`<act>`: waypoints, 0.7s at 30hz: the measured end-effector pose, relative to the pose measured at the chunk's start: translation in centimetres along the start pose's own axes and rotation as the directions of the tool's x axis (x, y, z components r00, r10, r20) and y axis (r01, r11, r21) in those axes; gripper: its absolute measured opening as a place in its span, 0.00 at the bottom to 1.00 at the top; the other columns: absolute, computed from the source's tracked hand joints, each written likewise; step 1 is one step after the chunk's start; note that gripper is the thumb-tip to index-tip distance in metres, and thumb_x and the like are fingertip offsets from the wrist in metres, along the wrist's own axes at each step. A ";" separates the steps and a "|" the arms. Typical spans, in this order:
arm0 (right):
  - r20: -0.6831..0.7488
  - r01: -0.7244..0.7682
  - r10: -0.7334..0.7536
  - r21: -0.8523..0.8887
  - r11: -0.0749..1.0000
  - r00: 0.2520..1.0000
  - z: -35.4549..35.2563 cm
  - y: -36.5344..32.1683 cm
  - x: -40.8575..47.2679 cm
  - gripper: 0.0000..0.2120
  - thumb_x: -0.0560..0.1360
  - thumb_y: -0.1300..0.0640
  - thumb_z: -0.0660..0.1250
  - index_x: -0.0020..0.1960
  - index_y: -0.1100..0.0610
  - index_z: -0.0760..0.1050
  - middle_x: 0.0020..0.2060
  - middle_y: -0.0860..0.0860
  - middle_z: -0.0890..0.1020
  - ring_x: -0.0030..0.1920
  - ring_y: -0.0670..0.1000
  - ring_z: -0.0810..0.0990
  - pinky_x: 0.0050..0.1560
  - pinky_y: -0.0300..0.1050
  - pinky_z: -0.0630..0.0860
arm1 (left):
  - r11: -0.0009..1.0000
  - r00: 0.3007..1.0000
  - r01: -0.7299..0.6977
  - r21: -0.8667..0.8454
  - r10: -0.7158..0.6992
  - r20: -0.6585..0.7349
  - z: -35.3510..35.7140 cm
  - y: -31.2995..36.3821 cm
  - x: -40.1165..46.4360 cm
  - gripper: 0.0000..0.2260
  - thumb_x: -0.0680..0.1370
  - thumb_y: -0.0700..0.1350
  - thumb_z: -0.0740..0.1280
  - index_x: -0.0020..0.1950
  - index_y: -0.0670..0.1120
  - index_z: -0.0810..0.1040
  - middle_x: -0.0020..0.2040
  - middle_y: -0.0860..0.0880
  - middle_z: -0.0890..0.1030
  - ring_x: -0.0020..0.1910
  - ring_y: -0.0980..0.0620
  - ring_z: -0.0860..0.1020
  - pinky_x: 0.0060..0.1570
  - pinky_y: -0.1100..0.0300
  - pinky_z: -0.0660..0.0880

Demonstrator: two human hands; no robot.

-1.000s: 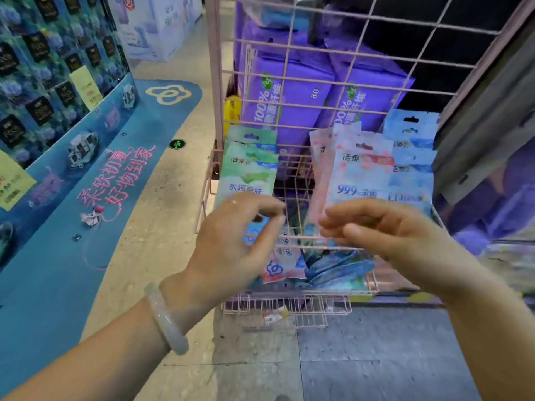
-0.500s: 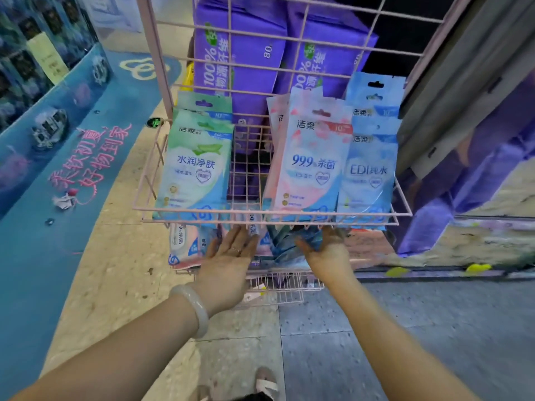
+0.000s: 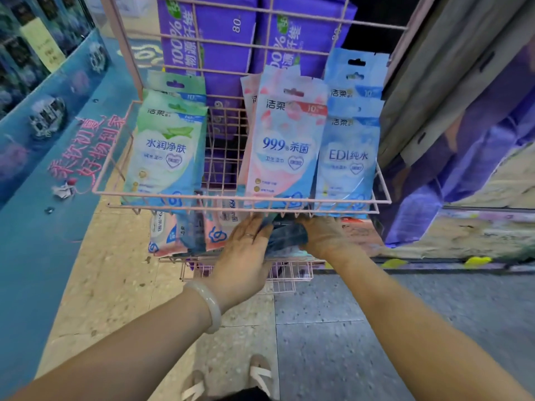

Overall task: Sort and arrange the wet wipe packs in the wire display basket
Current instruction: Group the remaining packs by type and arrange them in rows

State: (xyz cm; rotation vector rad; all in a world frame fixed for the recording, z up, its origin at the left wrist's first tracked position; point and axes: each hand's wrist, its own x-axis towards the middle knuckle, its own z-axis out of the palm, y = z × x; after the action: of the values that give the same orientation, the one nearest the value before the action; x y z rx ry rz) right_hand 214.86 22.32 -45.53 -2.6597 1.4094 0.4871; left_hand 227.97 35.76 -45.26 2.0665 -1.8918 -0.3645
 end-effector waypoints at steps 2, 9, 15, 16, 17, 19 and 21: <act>-0.016 0.013 -0.013 0.016 1.000 1.000 0.2 0.2 -0.4 0.28 0.72 0.51 0.67 0.70 0.48 0.63 0.71 0.55 0.65 0.71 0.61 0.61 0.70 0.59 0.61 | 1.000 1.000 0.005 -0.027 -0.005 -0.013 0.1 0.7 0.2 0.33 0.76 0.51 0.62 0.76 0.47 0.50 0.78 0.47 0.50 0.76 0.48 0.48 0.71 0.61 0.40; -0.726 0.346 0.031 0.364 0.864 0.687 3.0 3.3 -8.6 0.23 0.61 0.72 0.64 0.54 0.56 0.75 0.53 0.61 0.78 0.56 0.59 0.73 0.59 0.46 0.70 | 0.728 0.970 0.099 -0.678 -0.223 -0.098 -1.8 1.5 -2.1 0.20 0.74 0.55 0.66 0.64 0.52 0.69 0.64 0.55 0.71 0.65 0.58 0.68 0.60 0.77 0.60; -0.869 0.540 -0.101 0.206 0.816 0.484 3.0 3.0 -12.8 0.11 0.73 0.65 0.60 0.54 0.55 0.73 0.59 0.55 0.70 0.61 0.55 0.70 0.66 0.42 0.65 | 0.027 0.664 0.747 -0.664 -0.018 0.747 -4.1 2.4 -1.5 0.20 0.67 0.61 0.66 0.46 0.46 0.83 0.45 0.48 0.85 0.42 0.50 0.84 0.37 0.60 0.79; -0.876 0.548 -0.108 0.195 0.814 0.471 2.5 2.7 -13.1 0.10 0.75 0.64 0.59 0.54 0.55 0.73 0.59 0.55 0.70 0.62 0.56 0.70 0.67 0.43 0.64 | 0.041 0.646 0.760 -0.649 0.069 0.761 -4.1 2.6 -1.7 0.16 0.70 0.57 0.69 0.47 0.46 0.84 0.45 0.47 0.86 0.42 0.50 0.84 0.38 0.59 0.80; -0.876 0.542 -0.110 0.188 0.819 0.469 2.1 2.7 -13.5 0.10 0.75 0.63 0.59 0.54 0.54 0.73 0.59 0.54 0.71 0.63 0.55 0.69 0.68 0.43 0.63 | 0.061 0.644 0.754 -0.654 0.128 0.754 -4.4 3.0 -1.9 0.12 0.70 0.51 0.71 0.49 0.46 0.83 0.46 0.46 0.86 0.42 0.49 0.84 0.41 0.58 0.81; -0.833 0.509 -0.077 0.260 0.821 0.549 1.5 2.8 -14.2 0.13 0.72 0.64 0.64 0.55 0.53 0.73 0.57 0.50 0.73 0.61 0.50 0.70 0.66 0.40 0.64 | 0.069 0.668 0.720 -0.690 0.197 0.717 -4.7 3.0 -2.1 0.16 0.67 0.48 0.71 0.53 0.46 0.81 0.46 0.44 0.86 0.40 0.49 0.84 0.40 0.58 0.81; -0.662 0.420 0.093 0.572 0.705 0.744 0.8 2.6 -15.6 0.13 0.70 0.60 0.69 0.52 0.49 0.73 0.51 0.44 0.77 0.54 0.39 0.74 0.57 0.32 0.68 | 0.016 0.660 0.712 -0.702 0.324 0.677 -6.0 2.9 -1.8 0.24 0.66 0.61 0.69 0.54 0.45 0.81 0.44 0.42 0.86 0.37 0.47 0.84 0.33 0.59 0.81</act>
State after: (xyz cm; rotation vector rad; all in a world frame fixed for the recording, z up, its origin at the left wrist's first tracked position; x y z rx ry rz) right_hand 204.37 33.37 -41.12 -2.2909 1.0725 -0.9405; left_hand 227.53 37.70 -38.64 1.0166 -0.6737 -2.1789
